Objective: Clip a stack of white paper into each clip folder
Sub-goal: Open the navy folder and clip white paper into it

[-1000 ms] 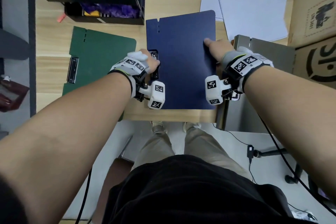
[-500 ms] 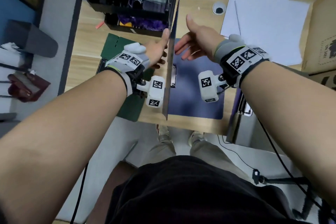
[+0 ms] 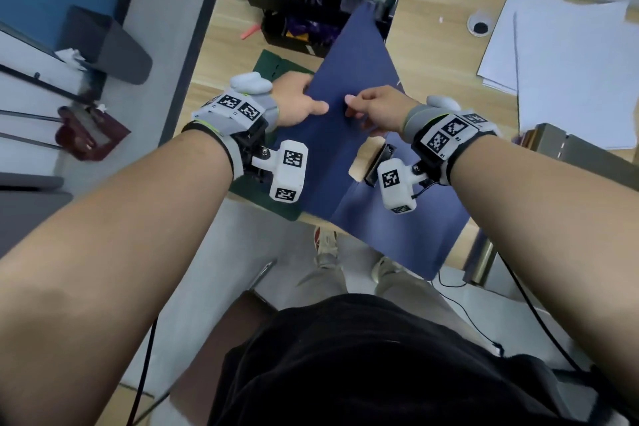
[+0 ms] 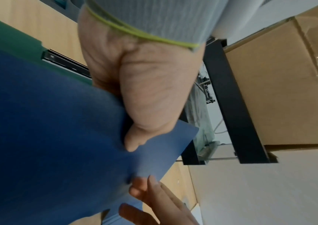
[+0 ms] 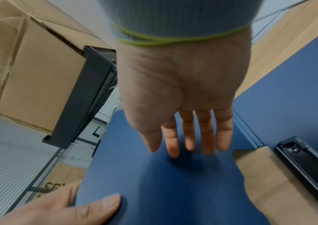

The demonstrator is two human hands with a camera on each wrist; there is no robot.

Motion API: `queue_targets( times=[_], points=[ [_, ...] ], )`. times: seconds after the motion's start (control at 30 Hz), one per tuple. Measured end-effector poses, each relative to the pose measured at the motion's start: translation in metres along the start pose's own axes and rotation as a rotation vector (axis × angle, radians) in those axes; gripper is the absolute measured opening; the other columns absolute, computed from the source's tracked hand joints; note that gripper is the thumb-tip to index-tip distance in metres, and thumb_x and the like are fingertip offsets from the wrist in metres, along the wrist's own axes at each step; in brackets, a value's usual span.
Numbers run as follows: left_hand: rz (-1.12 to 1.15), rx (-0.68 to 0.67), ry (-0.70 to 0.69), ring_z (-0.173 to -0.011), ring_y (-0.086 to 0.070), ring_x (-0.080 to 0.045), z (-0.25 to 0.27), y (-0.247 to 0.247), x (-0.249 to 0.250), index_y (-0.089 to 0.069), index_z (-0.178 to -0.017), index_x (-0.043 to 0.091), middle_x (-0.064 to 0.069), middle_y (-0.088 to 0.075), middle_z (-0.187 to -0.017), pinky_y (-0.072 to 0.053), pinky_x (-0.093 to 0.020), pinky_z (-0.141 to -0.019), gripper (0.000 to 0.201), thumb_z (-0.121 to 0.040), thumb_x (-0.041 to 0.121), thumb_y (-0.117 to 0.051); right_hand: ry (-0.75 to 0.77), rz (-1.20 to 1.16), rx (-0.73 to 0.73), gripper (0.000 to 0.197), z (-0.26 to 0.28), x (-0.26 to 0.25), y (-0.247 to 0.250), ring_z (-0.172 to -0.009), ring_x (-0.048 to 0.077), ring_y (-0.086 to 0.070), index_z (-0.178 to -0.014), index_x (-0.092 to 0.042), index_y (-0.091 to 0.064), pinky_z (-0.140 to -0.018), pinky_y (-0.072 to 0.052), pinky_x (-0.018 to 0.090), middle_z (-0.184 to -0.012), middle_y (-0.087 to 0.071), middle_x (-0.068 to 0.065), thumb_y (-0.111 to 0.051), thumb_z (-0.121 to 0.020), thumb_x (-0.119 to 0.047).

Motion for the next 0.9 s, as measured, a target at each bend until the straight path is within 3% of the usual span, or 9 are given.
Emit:
queue_targets(
  times=[0.1,0.17,0.27,0.37,0.5,0.6,0.67,0.73,0.9],
  points=[
    [-0.033,-0.015,0.085,-0.098,-0.066,-0.026,-0.006,-0.003,-0.024,-0.066,-0.116,0.01,-0.004,-0.07,-0.112,-0.051,-0.035,-0.09,0.03,-0.088,0.019,-0.07,-0.065,0.033,0.066,0.025,-0.007,0.015,0.003,-0.072,0.025,-0.055,-0.079,-0.02,-0.059,-0.065,-0.048,0.033,-0.082,-0.057,0.005,-0.059,-0.095,-0.04],
    [-0.06,0.028,0.152,-0.102,-0.065,-0.029,-0.011,0.0,-0.043,-0.065,-0.119,0.011,-0.005,-0.069,-0.115,-0.05,-0.042,-0.097,0.037,-0.085,0.025,-0.072,-0.096,0.103,0.081,0.021,-0.006,0.021,0.006,-0.071,0.024,-0.057,-0.094,-0.016,-0.062,-0.071,-0.046,0.034,-0.088,-0.06,0.009,-0.059,-0.095,-0.036],
    [-0.165,0.061,0.274,-0.102,-0.064,-0.028,-0.022,-0.002,-0.076,-0.061,-0.123,0.018,-0.002,-0.068,-0.117,-0.05,-0.043,-0.097,0.054,-0.076,0.043,-0.074,-0.17,0.271,0.142,0.034,-0.004,0.035,0.019,-0.098,0.031,-0.063,-0.119,-0.001,-0.064,-0.086,-0.048,0.038,-0.11,-0.067,0.017,-0.058,-0.094,-0.024],
    [-0.386,0.085,0.397,-0.095,-0.064,-0.028,-0.024,0.002,-0.096,-0.059,-0.117,0.021,-0.001,-0.067,-0.111,-0.051,-0.038,-0.09,0.073,-0.061,0.067,-0.063,-0.29,0.402,0.138,0.024,0.001,0.056,0.029,-0.096,0.033,-0.058,-0.107,-0.003,-0.061,-0.08,-0.046,0.038,-0.116,-0.062,0.016,-0.052,-0.095,-0.022],
    [-0.54,0.051,0.428,-0.074,-0.045,-0.025,-0.017,-0.001,-0.107,-0.046,-0.088,0.019,-0.003,-0.044,-0.075,-0.035,-0.021,-0.062,0.028,-0.089,0.043,-0.06,-0.427,0.486,0.06,0.04,0.003,0.092,0.03,-0.12,0.033,-0.052,-0.127,-0.007,-0.054,-0.1,-0.042,0.041,-0.127,-0.054,0.01,-0.052,-0.097,-0.032],
    [-0.476,0.173,0.411,-0.09,-0.039,-0.029,-0.02,-0.011,-0.116,-0.03,-0.108,0.023,-0.01,-0.035,-0.075,-0.035,-0.033,-0.075,0.043,-0.084,0.036,-0.064,-0.443,0.487,0.038,0.06,-0.006,0.106,0.028,-0.138,0.036,-0.039,-0.145,-0.014,-0.043,-0.111,-0.036,0.046,-0.156,-0.033,0.015,-0.054,-0.093,-0.042],
    [-0.451,0.234,0.395,-0.111,-0.048,-0.04,-0.027,-0.018,-0.111,-0.037,-0.132,0.021,-0.028,-0.049,-0.109,-0.039,-0.04,-0.092,0.051,-0.089,0.029,-0.061,-0.421,0.523,0.002,0.062,-0.007,0.101,0.024,-0.146,0.037,-0.026,-0.153,-0.012,-0.031,-0.115,-0.03,0.046,-0.163,-0.012,0.016,-0.049,-0.1,-0.039],
    [-0.446,0.317,0.363,-0.133,-0.039,-0.037,-0.031,-0.02,-0.093,-0.033,-0.146,0.015,-0.021,-0.033,-0.147,-0.034,-0.04,-0.106,0.058,-0.093,0.022,-0.055,-0.395,0.564,-0.013,0.063,-0.013,0.099,0.028,-0.147,0.038,-0.022,-0.155,-0.012,-0.025,-0.115,-0.029,0.045,-0.164,-0.005,0.015,-0.046,-0.102,-0.039],
    [-0.581,0.134,0.129,-0.141,-0.023,-0.029,-0.047,-0.054,-0.052,-0.032,-0.15,0.033,-0.001,-0.014,-0.16,-0.032,-0.04,-0.108,0.078,-0.081,0.015,-0.065,-0.345,0.565,0.015,0.067,-0.026,0.096,0.039,-0.135,0.044,-0.04,-0.155,-0.021,-0.021,-0.104,-0.037,0.044,-0.164,0.007,0.011,-0.052,-0.098,-0.037]
  ],
)
Point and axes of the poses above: each hand's wrist, its own z-axis away from the middle knuckle, its own y-axis out of the back of the hand, x = y × z, the point moved 7 cm from there along -z, towards the middle knuckle
